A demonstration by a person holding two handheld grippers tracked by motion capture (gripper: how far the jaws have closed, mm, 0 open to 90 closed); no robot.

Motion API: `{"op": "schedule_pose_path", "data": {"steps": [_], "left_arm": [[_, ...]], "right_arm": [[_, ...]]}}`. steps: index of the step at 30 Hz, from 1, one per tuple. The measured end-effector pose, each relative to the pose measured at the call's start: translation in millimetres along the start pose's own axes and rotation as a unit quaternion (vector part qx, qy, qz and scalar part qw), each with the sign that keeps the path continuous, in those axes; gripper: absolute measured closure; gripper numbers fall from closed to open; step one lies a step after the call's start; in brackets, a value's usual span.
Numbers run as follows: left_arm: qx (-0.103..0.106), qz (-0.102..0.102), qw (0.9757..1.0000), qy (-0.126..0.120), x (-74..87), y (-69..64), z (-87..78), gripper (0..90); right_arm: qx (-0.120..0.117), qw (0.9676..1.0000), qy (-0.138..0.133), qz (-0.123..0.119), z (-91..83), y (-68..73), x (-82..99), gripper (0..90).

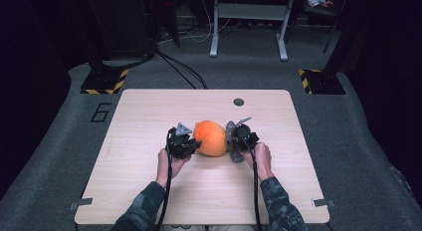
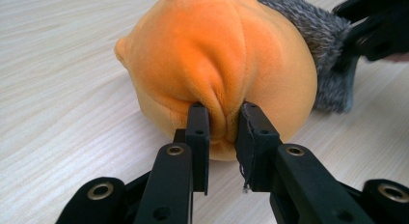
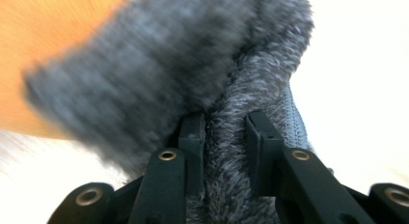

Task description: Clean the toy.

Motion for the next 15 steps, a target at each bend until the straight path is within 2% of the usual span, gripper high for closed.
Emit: {"op": "schedule_pose_path", "data": {"steps": [3,7,8,10,12,13,14,15], "left_arm": [[0.0,-0.008,1.0,-0.005,-0.1,-0.1,0.9,76.0],[-0.001,-0.002,1.0,-0.003,-0.3,-0.7,0.4,76.1],[0.0,-0.002,1.0,-0.005,-0.5,-1.6,0.4,76.1],[-0.001,-0.001,1.0,-0.004,-0.5,-2.4,-0.1,76.0],[-0.001,-0.002,1.0,-0.005,-0.6,-2.7,-0.2,76.1],[0.001,0.003,1.0,-0.005,-0.8,-3.2,-0.6,76.0],[0.001,0.003,1.0,-0.005,-0.8,-3.2,-0.6,76.1],[0.002,0.002,1.0,-0.005,-0.9,-4.1,-0.8,76.0]], "right_arm": [[0.001,0.9997,-0.022,-0.012,-15.0,0.9,-8.8,71.5],[-0.005,0.9978,-0.06,-0.028,-35.9,13.6,-27.1,71.5],[-0.005,0.9978,-0.06,-0.028,-35.9,13.6,-27.1,71.5],[-0.013,0.9951,-0.083,-0.051,-47.0,29.7,-42.0,71.4],[-0.016,0.9946,-0.084,-0.059,-49.6,35.3,-45.5,71.3],[-0.017,0.9922,-0.091,-0.083,-51.8,46.6,-53.5,71.3],[-0.017,0.9922,-0.091,-0.083,-51.8,46.6,-53.5,71.3],[-0.026,0.9911,-0.093,-0.092,-48.2,55.0,-58.5,71.2]]}}
Point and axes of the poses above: each handheld gripper's, and its own axes: z roughly forward along the jaws, x roughly out of its underside, y roughly to its left, the point moved 7 cm from there along z, roughly forward along the jaws, and after that the axes turned 15 degrees about -x, right-handed, at the moved point
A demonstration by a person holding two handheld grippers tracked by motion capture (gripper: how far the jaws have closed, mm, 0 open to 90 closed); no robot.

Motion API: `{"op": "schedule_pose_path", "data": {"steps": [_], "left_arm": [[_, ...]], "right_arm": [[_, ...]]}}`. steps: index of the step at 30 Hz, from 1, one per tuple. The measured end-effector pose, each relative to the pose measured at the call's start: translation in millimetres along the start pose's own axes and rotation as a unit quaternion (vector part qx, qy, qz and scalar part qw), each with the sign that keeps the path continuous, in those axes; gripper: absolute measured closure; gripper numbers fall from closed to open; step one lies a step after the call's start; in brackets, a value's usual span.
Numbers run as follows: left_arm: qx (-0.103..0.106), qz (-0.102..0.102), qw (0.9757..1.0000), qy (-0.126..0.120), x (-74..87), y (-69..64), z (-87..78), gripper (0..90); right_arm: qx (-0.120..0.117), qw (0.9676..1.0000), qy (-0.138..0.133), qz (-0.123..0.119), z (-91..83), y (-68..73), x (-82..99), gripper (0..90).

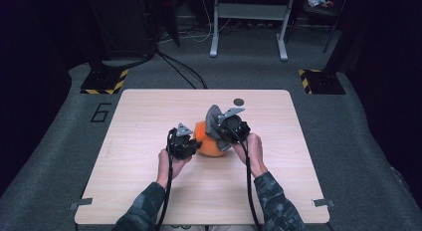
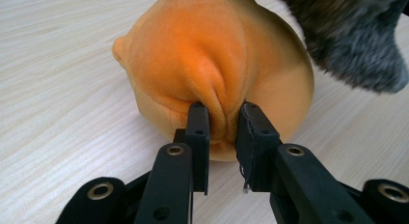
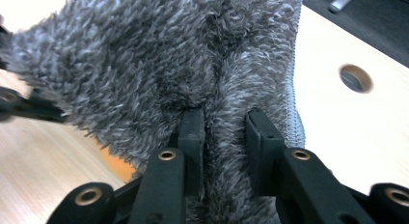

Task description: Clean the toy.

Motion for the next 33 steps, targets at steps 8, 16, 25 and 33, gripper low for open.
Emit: {"op": "schedule_pose_path", "data": {"steps": [8,16,25,33], "left_arm": [[0.002,0.0,1.0,-0.005,0.4,-1.5,1.1,75.5],[-0.011,0.026,0.9996,0.003,-0.6,1.8,0.5,52.2],[-0.012,0.057,0.998,0.025,6.5,4.1,13.1,46.7],[-0.002,0.065,0.9978,0.008,4.3,-8.3,16.6,77.2]], "right_arm": [[0.001,0.9996,0.027,0.001,16.8,-1.1,5.2,71.1],[-0.002,0.9996,0.027,0.009,18.5,-5.1,10.6,71.4],[-0.001,0.9997,0.022,0.011,20.5,-10.4,11.1,71.6],[0.008,0.9997,0.02,0.012,18.4,-16.6,12.1,71.1]]}}
Point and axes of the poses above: each handheld gripper's, and its own axes: z roughly forward along the jaws, x roughly out of its underside, y roughly to its left, the point moved 7 cm from there along z, roughly forward along the jaws, and after that the axes turned 15 degrees about -x, right-handed, at the moved point
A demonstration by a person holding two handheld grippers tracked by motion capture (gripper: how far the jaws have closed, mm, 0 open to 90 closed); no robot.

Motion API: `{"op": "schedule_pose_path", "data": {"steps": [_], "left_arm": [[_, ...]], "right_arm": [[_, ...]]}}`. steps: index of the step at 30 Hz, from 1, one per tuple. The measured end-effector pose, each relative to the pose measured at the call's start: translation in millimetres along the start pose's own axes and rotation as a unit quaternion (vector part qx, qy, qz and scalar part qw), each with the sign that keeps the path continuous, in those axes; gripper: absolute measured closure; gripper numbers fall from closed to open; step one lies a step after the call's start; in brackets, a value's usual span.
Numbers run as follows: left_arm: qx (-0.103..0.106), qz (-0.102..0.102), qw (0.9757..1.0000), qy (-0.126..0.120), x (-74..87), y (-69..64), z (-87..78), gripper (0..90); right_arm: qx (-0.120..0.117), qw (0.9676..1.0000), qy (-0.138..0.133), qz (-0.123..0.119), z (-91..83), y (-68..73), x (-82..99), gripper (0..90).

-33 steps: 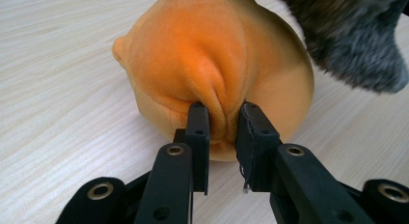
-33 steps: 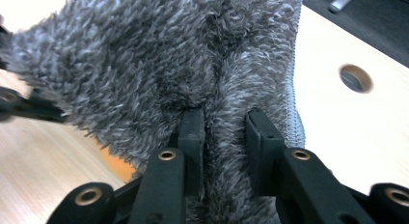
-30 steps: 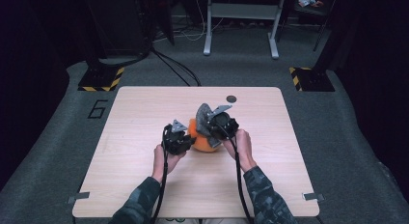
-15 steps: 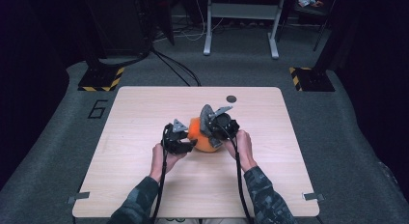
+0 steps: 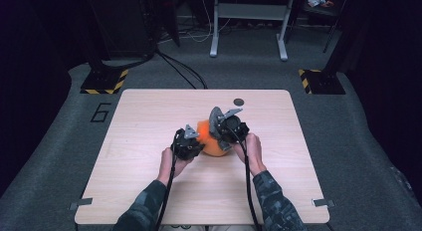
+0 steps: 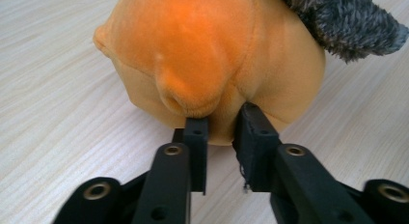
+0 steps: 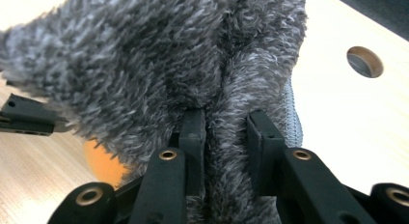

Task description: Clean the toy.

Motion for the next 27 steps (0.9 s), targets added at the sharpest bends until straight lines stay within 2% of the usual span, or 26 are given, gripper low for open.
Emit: {"op": "schedule_pose_path", "data": {"steps": [2,4,6,7,10,12,15,20,23,27], "left_arm": [[0.0,-0.001,1.0,0.001,-0.5,0.3,-0.8,80.1],[0.003,-0.014,0.9999,-0.002,-1.6,0.8,-2.7,81.5],[0.003,-0.019,0.9998,-0.001,-1.2,0.8,-4.0,82.1],[0.006,-0.018,0.9998,0.002,-1.0,0.7,-5.2,82.5],[0.009,-0.022,0.9997,-0.002,-1.8,-0.6,-6.0,82.7],[0.007,-0.022,0.9997,0.0,-1.5,-1.0,-6.1,82.7],[0.008,-0.026,0.9996,0.003,-0.9,-0.5,-5.7,82.6],[0.009,-0.032,0.9994,-0.004,-2.1,-1.7,-4.8,82.3],[0.008,-0.033,0.9994,-0.004,-2.2,-1.4,-4.7,82.2],[0.009,-0.038,0.9992,-0.003,-1.4,0.1,-4.3,82.1]], "right_arm": [[0.003,1.0,0.0,0.003,-1.9,0.7,-0.3,70.9],[0.014,0.9998,-0.015,-0.002,-10.5,4.6,-3.7,70.7],[0.012,0.9997,-0.021,-0.003,-14.2,9.6,-6.2,70.7],[0.012,0.9995,-0.025,-0.015,-15.2,10.5,-8.0,70.7],[0.006,0.9994,-0.03,-0.016,-16.2,16.6,-11.1,70.8],[0.008,0.9995,-0.023,-0.021,-15.4,16.8,-10.2,70.9],[0.0,0.9998,-0.015,-0.011,-11.5,12.7,-5.5,71.0],[0.002,1.0,-0.008,0.004,-11.9,7.0,6.1,71.1],[0.007,1.0,-0.002,0.005,-11.9,2.6,12.7,71.1],[0.009,0.9997,0.013,0.02,-10.3,-3.1,23.9,71.0]]}}
Point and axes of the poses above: each handheld gripper's, and its own axes: z roughly forward along the jaws, x roughly out of its underside, y roughly to its left, the point moved 7 cm from there along z, roughly forward along the jaws, and after that the axes turned 15 degrees about -x, right-handed, at the moved point
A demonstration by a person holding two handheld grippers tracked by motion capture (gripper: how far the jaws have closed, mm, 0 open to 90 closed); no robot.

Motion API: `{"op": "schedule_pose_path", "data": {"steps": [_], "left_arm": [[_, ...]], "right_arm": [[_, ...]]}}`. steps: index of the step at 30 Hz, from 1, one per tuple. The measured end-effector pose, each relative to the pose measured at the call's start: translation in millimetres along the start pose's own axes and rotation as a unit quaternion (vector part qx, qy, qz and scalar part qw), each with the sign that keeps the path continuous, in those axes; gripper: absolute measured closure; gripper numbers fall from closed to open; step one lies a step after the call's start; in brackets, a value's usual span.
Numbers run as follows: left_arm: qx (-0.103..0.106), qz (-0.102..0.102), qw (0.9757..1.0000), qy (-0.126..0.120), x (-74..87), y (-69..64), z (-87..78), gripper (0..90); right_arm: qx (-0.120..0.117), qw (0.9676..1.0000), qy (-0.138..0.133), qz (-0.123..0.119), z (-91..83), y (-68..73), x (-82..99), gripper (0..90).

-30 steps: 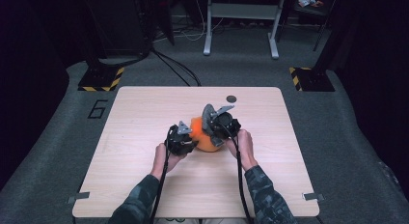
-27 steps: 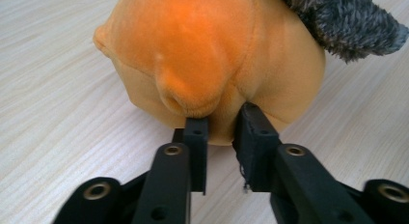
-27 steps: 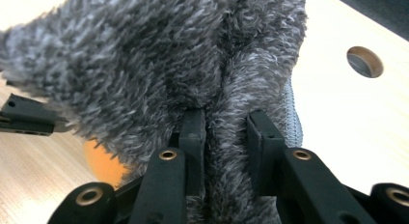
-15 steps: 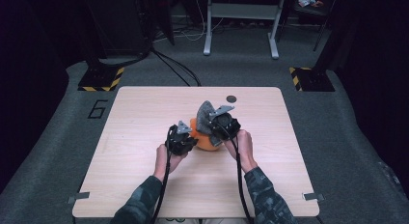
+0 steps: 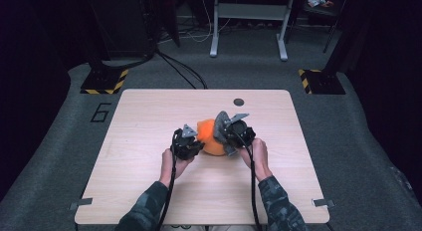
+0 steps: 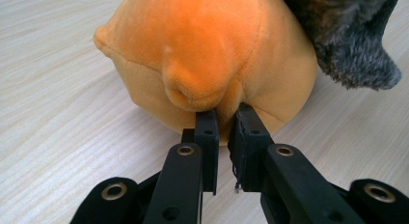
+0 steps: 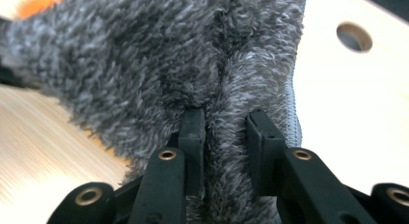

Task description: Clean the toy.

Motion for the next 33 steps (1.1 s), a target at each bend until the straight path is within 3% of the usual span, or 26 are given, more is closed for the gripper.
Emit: {"op": "schedule_pose_path", "data": {"steps": [11,14,18,20,25,29,33], "left_arm": [[-0.002,-0.004,1.0,0.005,2.6,2.6,1.8,82.2],[-0.003,0.0,1.0,0.006,3.8,3.2,1.7,82.2],[-0.006,-0.007,0.9999,0.005,4.8,3.7,1.6,82.3],[-0.004,-0.005,1.0,0.004,5.1,5.0,1.3,82.2],[-0.004,-0.003,1.0,0.005,5.1,5.1,1.0,82.3],[-0.005,-0.006,1.0,0.003,4.4,3.7,1.0,82.3],[-0.005,-0.004,1.0,0.003,4.1,2.8,0.6,82.2]], "right_arm": [[0.007,0.9983,0.046,0.035,19.1,-18.6,27.5,71.0],[0.007,0.9963,0.061,0.061,27.2,-22.0,35.1,71.0],[0.003,0.9944,0.082,0.065,38.7,-31.2,46.0,70.6],[0.0,0.9941,0.081,0.072,38.9,-33.0,47.7,70.6],[0.013,0.9959,0.059,0.067,16.7,-30.9,35.1,70.8],[0.014,0.999,0.025,0.033,-4.3,-25.3,10.3,70.7],[0.006,1.0,0.005,0.003,-13.1,-6.2,-14.7,70.7]]}}
Point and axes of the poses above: each handheld gripper's, and its own axes: z roughly forward along the jaws, x roughly out of its underside, y roughly to its left, the point moved 7 cm from there along z, roughly forward along the jaws, and after that the axes turned 15 degrees about -x, right-handed, at the moved point
